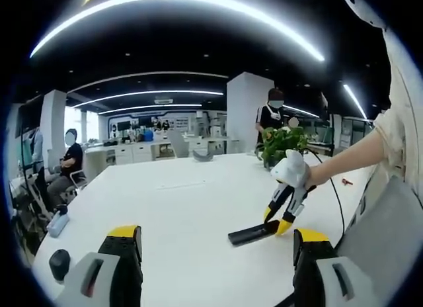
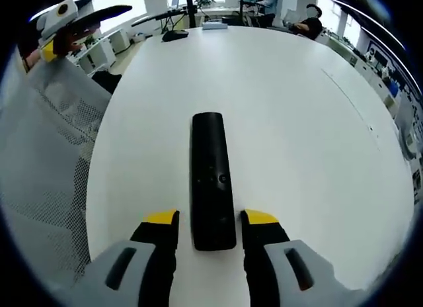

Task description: Press the specified remote control buttons in sequence, fully releasing each button before pressing the next.

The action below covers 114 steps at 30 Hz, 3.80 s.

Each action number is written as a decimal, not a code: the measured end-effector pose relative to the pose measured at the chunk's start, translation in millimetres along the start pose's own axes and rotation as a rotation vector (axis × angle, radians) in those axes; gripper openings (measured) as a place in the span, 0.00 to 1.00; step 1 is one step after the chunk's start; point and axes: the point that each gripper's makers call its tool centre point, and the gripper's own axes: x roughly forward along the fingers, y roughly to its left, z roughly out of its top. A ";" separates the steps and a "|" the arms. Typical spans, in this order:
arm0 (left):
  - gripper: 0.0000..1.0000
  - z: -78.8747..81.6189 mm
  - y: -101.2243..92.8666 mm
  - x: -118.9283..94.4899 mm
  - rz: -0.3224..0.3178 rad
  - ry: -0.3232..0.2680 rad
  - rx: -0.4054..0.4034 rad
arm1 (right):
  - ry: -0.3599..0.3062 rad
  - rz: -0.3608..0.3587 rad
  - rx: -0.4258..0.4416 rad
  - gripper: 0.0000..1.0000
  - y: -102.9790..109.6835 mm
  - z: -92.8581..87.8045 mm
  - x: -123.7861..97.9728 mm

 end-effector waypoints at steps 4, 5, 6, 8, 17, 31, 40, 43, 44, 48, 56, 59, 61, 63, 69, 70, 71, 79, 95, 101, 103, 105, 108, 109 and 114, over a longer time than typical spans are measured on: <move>0.99 -0.1 -0.1 0.1 -0.002 0.000 -0.003 | -0.009 -0.025 0.029 0.61 -4.2 1.1 3.3; 0.99 -0.4 -0.2 0.1 -0.003 0.001 -0.002 | -0.009 -0.031 0.038 0.65 -5.0 1.2 4.1; 0.99 -0.6 -0.2 0.1 -0.003 0.002 -0.001 | -0.007 -0.044 0.056 0.72 -5.8 1.4 5.1; 0.99 -0.9 -0.6 0.3 -0.006 0.004 -0.001 | -0.009 -0.057 0.073 0.81 -4.1 2.4 4.6; 0.99 -0.5 -0.8 0.4 -0.006 0.004 -0.004 | -0.184 -0.161 0.218 1.00 1.9 21.1 -16.8; 0.99 -0.1 -3.1 0.1 -0.014 0.007 0.002 | -0.342 -0.293 0.322 1.00 29.1 19.1 -75.0; 0.99 -1.1 -3.2 -0.3 -0.018 0.007 0.006 | -0.375 -0.409 0.351 1.00 47.3 7.6 -116.8; 0.99 -1.9 -3.9 -0.2 -0.022 0.010 0.008 | -0.419 -0.468 0.378 1.00 51.1 5.4 -136.7; 0.98 -1.9 -4.0 -0.2 -0.023 0.010 0.009 | -0.428 -0.482 0.384 1.00 52.6 4.3 -140.8; 0.98 -3.1 -5.1 -0.2 -0.026 0.017 0.012 | -0.442 -0.518 0.402 1.00 62.5 -1.6 -156.6; 0.98 -6.5 -7.3 0.2 -0.031 0.036 0.023 | -0.379 -0.610 0.345 1.00 82.3 -22.1 -176.1; 0.97 -8.1 -8.0 0.4 -0.032 0.047 0.028 | -0.393 -0.636 0.383 1.00 83.0 -32.6 -177.0; 0.97 -9.1 -8.5 0.5 -0.033 0.052 0.031 | -0.388 -0.687 0.384 1.00 78.7 -37.0 -185.2; 0.96 -11.6 -8.7 0.7 -0.033 0.068 0.041 | -0.381 -0.761 0.348 1.00 74.2 -38.6 -198.3; 0.96 -12.6 -7.5 0.3 -0.025 0.074 0.040 | -0.455 -0.797 0.420 1.00 83.2 -47.5 -205.3; 0.96 -13.2 -7.3 0.3 -0.024 0.077 0.040 | -0.451 -0.798 0.423 1.00 83.5 -50.4 -203.8; 0.96 -13.3 -7.6 0.4 -0.024 0.079 0.040 | -0.434 -0.799 0.431 1.00 82.3 -55.3 -200.4; 0.96 -20.8 -10.0 1.9 -0.033 0.121 0.056 | -0.358 -0.782 0.397 0.99 82.2 -60.8 -191.4; 0.96 -16.3 2.2 0.3 0.022 0.086 0.035 | -0.313 -0.771 0.333 0.95 84.0 -60.4 -186.2; 0.96 -17.0 -0.8 1.0 0.006 0.087 0.049 | -0.259 -0.669 0.368 0.98 92.6 -67.1 -166.4; 0.95 -17.1 -0.3 1.0 0.007 0.086 0.049 | -0.268 -0.667 0.361 0.96 93.0 -64.5 -166.7; 0.95 -18.0 0.2 1.0 0.008 0.090 0.048 | -0.281 -0.672 0.364 0.95 92.3 -63.1 -168.5; 0.94 -19.2 0.5 1.1 0.009 0.094 0.048 | -0.278 -0.676 0.380 0.95 91.5 -65.5 -168.9; 0.94 -19.9 0.2 1.3 0.007 0.097 0.046 | -0.273 -0.677 0.382 0.94 91.3 -66.4 -168.9; 0.94 -21.5 -1.4 2.0 -0.001 0.104 0.050 | -0.234 -0.672 0.345 0.95 93.3 -66.8 -164.6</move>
